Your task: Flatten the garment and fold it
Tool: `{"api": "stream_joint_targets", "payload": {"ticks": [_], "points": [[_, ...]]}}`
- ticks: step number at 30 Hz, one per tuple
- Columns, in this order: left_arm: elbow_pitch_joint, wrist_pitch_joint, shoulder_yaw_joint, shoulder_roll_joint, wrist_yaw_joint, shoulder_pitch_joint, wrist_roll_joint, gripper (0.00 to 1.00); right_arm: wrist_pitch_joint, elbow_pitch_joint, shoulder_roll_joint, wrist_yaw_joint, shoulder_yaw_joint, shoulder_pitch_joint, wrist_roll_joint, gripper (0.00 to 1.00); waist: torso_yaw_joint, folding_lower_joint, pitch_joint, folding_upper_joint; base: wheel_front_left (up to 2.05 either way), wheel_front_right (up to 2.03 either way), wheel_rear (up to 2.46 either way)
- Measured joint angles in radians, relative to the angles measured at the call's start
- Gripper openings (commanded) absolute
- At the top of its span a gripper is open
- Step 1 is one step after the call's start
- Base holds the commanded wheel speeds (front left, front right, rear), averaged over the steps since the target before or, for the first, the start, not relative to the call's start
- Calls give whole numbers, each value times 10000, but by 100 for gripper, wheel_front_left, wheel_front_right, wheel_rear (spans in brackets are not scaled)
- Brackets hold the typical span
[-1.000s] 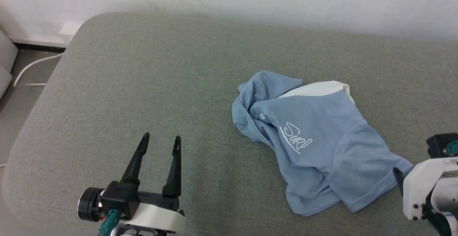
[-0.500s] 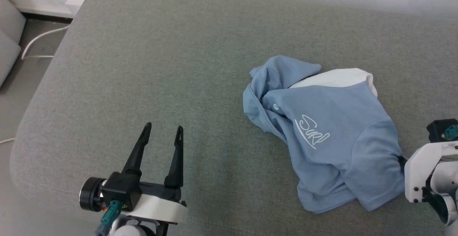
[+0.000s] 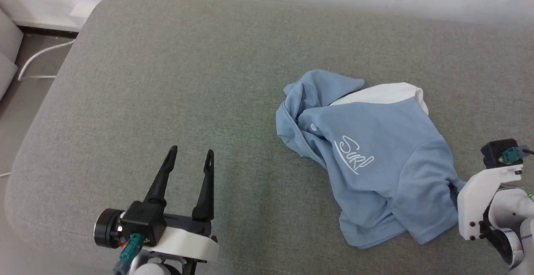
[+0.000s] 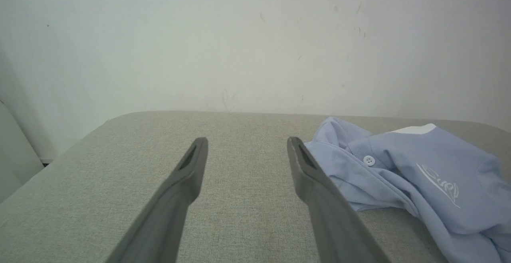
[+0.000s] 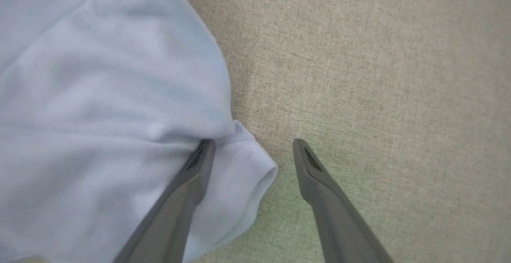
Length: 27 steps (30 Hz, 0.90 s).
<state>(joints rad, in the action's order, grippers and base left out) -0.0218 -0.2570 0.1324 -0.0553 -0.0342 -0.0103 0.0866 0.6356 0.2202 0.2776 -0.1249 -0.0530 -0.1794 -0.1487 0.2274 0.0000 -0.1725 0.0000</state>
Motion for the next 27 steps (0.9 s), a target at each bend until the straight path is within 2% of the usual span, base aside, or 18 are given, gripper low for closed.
{"api": "stream_joint_targets", "payload": {"ticks": [6,10,12,17,21,27], "points": [[6,0,69,0,2,3,0,100,1198,-779,-94,-2,527,476,-460,100,-125,-1,114,0,0,0,0],[-10,0,174,0,2,3,0,100,1258,-742,-12,-6,564,543,-387,100,-109,0,-38,0,0,0,0],[-8,0,196,0,2,2,0,100,1135,-594,27,-48,541,483,-337,0,-81,0,-127,0,0,0,0],[12,0,109,0,-2,3,0,100,635,-307,67,-94,418,322,-138,0,3,0,-217,0,0,0,0],[56,0,48,0,-2,12,0,100,259,-345,153,-82,-192,314,98,0,-34,1,-83,0,0,0,0],[38,0,81,0,-2,55,2,100,-2,-805,807,-81,-1097,314,788,0,-214,0,211,0,0,0,0]]}}
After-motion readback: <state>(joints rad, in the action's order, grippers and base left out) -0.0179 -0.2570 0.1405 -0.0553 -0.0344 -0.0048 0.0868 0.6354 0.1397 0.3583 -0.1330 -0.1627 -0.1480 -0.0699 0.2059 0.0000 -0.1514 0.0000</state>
